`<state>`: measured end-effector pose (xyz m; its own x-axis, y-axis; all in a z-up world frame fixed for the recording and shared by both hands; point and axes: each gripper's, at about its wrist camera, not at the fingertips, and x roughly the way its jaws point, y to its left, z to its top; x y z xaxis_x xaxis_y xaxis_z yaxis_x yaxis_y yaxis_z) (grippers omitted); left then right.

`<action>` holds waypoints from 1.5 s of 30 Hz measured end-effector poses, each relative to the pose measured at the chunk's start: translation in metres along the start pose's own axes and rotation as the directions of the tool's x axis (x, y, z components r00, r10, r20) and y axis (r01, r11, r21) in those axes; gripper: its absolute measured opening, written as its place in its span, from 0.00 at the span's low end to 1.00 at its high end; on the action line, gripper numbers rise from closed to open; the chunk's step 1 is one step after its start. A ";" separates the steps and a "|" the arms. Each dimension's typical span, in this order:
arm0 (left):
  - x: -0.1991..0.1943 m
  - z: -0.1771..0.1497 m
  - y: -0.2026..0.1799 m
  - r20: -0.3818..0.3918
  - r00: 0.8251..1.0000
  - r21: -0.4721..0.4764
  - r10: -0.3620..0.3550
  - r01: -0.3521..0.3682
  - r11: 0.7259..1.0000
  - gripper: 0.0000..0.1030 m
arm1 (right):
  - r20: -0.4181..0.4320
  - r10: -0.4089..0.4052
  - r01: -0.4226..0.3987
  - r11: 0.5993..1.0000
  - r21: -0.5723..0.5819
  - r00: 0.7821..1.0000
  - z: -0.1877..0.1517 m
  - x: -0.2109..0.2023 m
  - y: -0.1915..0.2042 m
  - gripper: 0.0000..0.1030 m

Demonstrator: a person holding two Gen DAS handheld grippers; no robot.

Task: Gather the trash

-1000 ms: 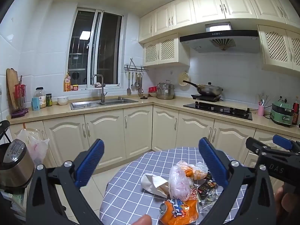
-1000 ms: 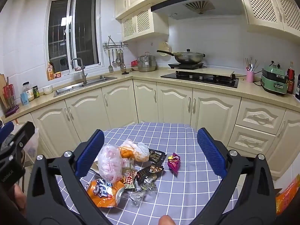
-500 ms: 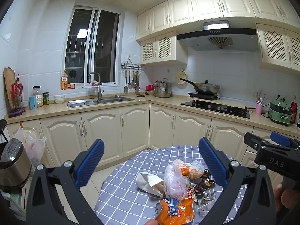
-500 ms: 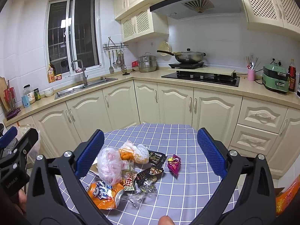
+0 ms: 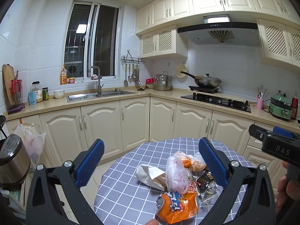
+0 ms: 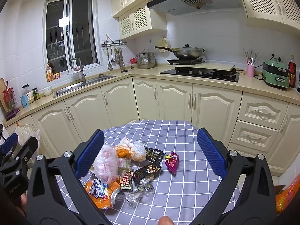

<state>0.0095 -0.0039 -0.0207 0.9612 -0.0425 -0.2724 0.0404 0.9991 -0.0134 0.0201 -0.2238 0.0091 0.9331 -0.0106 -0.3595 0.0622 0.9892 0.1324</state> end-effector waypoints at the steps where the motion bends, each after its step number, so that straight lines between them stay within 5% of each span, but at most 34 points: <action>1: 0.003 -0.002 0.000 -0.008 1.000 0.001 -0.001 0.001 1.000 0.96 | -0.002 -0.002 0.002 1.000 -0.001 1.000 -0.001 0.001 -0.001 0.94; 8: 0.025 -0.036 0.001 -0.117 0.993 0.032 -0.009 0.013 0.999 0.96 | -0.058 -0.016 0.017 1.000 0.011 0.998 -0.013 0.018 -0.011 0.94; 15: 0.065 -0.085 0.000 -0.285 0.958 0.056 -0.020 0.037 0.998 0.96 | -0.170 -0.008 0.010 1.000 0.012 0.985 -0.045 0.047 -0.018 0.94; 25: 0.106 -0.121 -0.008 -0.418 0.907 0.059 -0.058 0.091 0.994 0.94 | -0.404 0.052 -0.034 0.998 0.053 0.913 -0.094 0.102 -0.028 0.94; 30: 0.122 -0.132 -0.010 -0.483 0.870 0.050 -0.101 0.143 0.989 0.67 | -0.475 0.124 -0.101 0.992 0.073 0.871 -0.113 0.124 -0.016 0.93; 34: 0.124 -0.134 -0.013 -0.492 0.856 0.027 -0.158 0.197 0.980 0.41 | -0.520 0.150 -0.126 0.989 0.083 0.841 -0.124 0.139 -0.010 0.62; 36: 0.123 -0.135 -0.013 -0.490 0.855 0.021 -0.171 0.207 0.978 0.40 | -0.517 0.140 -0.124 0.990 0.065 0.844 -0.125 0.138 -0.009 0.44; 45: 0.104 -0.138 -0.002 -0.477 0.852 -0.037 -0.217 0.227 0.973 0.36 | -0.477 0.169 -0.132 0.985 0.110 0.863 -0.129 0.107 -0.045 0.40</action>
<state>0.0718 -0.0102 -0.1817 0.6799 -0.2540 -0.6879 0.2477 0.9625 -0.1106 0.0719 -0.2511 -0.1542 0.6466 0.2277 -0.7280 -0.0231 0.9598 0.2797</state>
